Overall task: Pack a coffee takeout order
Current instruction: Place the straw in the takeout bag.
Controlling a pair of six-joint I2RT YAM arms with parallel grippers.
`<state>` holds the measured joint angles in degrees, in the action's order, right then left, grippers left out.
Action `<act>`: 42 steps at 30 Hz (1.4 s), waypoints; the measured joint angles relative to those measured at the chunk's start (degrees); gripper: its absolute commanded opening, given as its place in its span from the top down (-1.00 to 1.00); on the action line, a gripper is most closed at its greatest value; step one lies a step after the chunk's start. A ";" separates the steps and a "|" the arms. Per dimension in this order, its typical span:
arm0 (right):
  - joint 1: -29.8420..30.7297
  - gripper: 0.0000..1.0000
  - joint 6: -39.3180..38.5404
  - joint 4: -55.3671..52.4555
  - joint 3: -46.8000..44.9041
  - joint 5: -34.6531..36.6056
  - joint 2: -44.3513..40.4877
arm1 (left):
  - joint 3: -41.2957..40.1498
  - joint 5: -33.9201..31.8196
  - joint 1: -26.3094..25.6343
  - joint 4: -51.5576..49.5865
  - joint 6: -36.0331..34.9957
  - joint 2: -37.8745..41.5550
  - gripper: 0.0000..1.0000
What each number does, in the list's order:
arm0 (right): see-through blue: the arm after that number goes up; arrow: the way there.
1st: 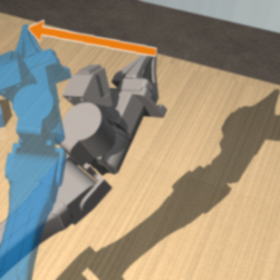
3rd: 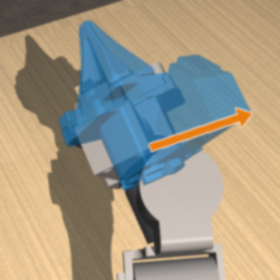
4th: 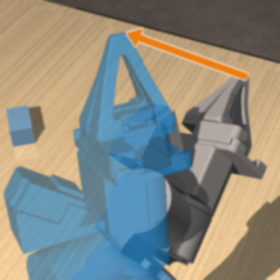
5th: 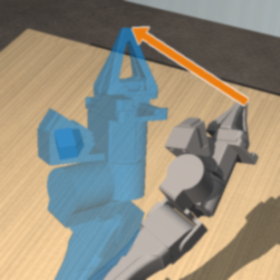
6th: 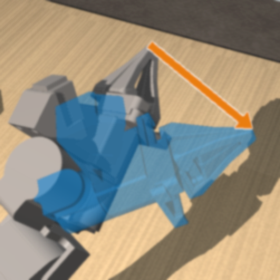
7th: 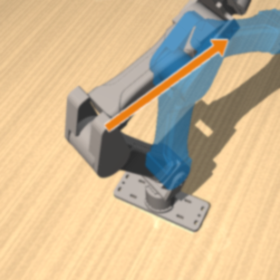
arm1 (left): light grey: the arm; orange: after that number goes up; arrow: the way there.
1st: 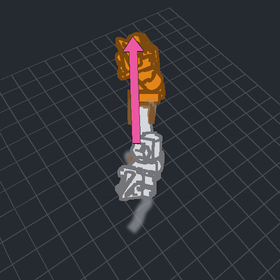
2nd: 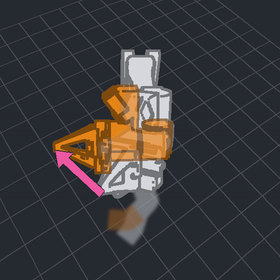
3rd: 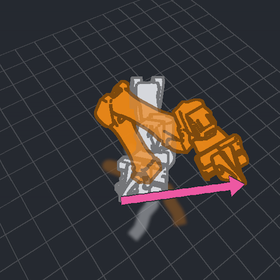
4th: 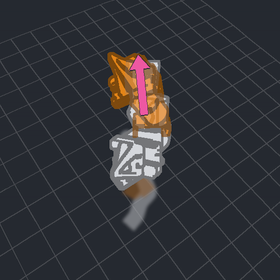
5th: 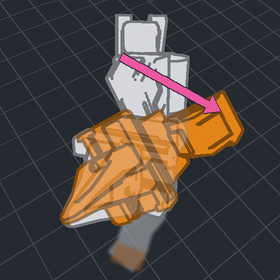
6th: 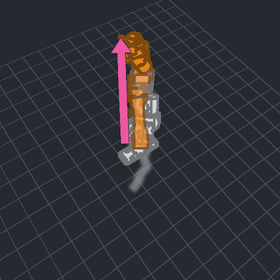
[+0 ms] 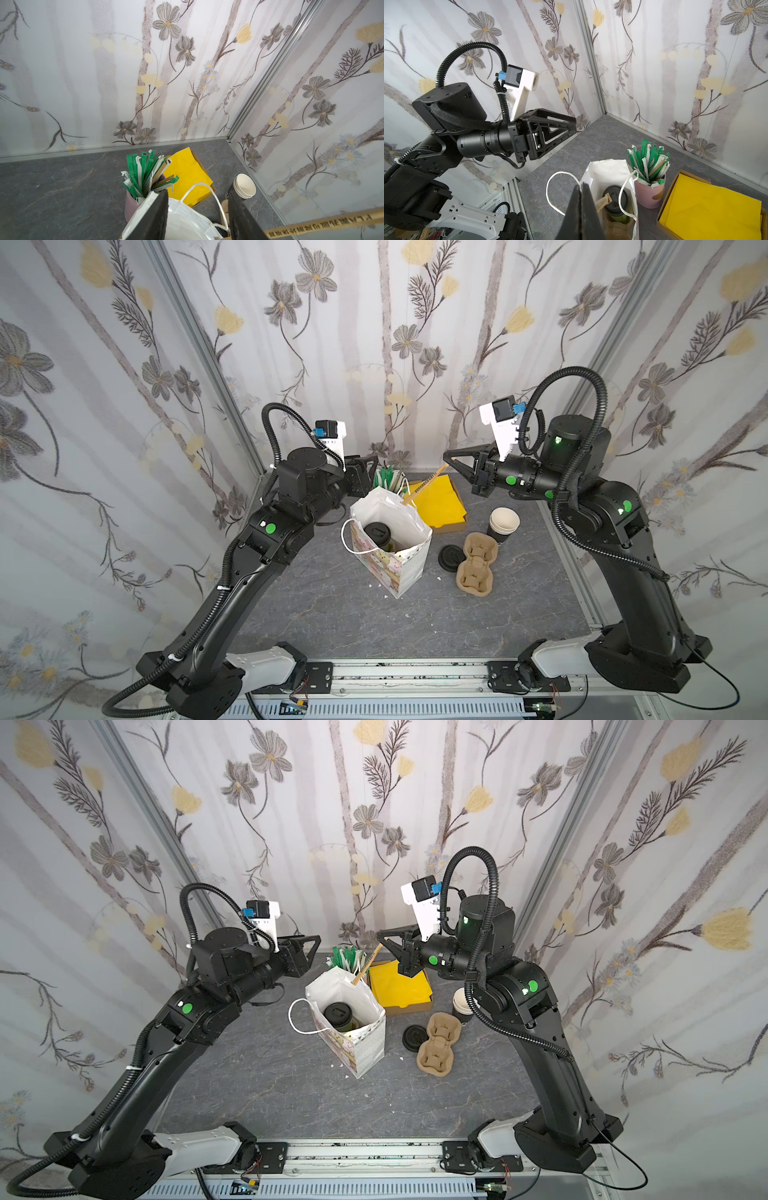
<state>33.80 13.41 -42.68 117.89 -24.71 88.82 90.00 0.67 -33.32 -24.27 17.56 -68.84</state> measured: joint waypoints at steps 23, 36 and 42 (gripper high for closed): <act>1.03 1.00 -4.96 -12.28 9.88 -0.94 9.97 | -7.23 1.07 0.00 0.13 3.17 2.80 0.06; 2.58 1.00 -6.62 -14.40 10.36 -0.17 15.02 | -8.66 0.17 0.00 0.26 3.17 2.12 0.06; 3.69 1.00 -7.78 -16.83 10.38 0.07 17.38 | -9.03 0.13 0.02 0.07 2.12 1.38 0.05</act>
<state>37.50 5.63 -59.51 128.27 -24.64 106.19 80.97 0.80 -33.30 -24.21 19.68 -67.46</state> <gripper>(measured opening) 0.048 0.473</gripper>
